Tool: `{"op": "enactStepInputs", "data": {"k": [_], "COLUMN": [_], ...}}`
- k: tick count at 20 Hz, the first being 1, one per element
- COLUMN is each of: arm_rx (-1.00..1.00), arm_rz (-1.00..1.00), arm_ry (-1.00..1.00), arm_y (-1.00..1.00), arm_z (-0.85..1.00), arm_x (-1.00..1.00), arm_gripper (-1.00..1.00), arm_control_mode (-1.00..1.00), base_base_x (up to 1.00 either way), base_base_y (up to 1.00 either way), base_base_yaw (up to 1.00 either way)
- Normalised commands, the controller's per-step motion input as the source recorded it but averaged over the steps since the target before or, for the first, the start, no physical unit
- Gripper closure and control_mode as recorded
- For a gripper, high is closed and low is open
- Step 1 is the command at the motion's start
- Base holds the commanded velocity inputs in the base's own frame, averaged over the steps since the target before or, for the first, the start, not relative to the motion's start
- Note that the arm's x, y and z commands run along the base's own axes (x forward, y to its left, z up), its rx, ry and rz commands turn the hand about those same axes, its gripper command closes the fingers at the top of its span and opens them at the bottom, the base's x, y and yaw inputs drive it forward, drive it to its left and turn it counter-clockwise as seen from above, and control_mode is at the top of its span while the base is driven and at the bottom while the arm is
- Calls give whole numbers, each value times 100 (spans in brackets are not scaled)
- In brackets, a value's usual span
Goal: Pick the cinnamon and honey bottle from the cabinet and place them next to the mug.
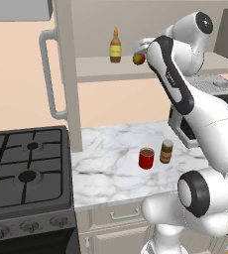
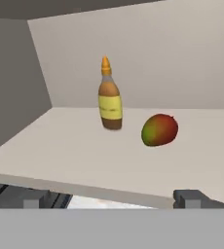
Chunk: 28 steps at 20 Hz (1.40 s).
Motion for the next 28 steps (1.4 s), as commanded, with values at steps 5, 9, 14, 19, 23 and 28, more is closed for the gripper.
{"op": "enactStepInputs", "data": {"k": [5,9,14,19,23,28], "arm_rx": [-1,0,0,0,0,0], "arm_rz": [0,0,0,0,0,8], "arm_ry": [5,0,0,0,-2,-3], "arm_y": [14,19,21,13,0,0], "arm_z": [-6,-23,-8,-3,-11,-1], "arm_x": [56,52,56,40,36,6], "arm_gripper": [-100,-100,-100,-100,-100,-100], "arm_control_mode": [-100,-100,-100,-100,-100,-100], "base_base_x": [0,0,0,0,0,0], "base_base_y": [0,0,0,0,0,0], "base_base_yaw": [0,0,0,0,0,0]}}
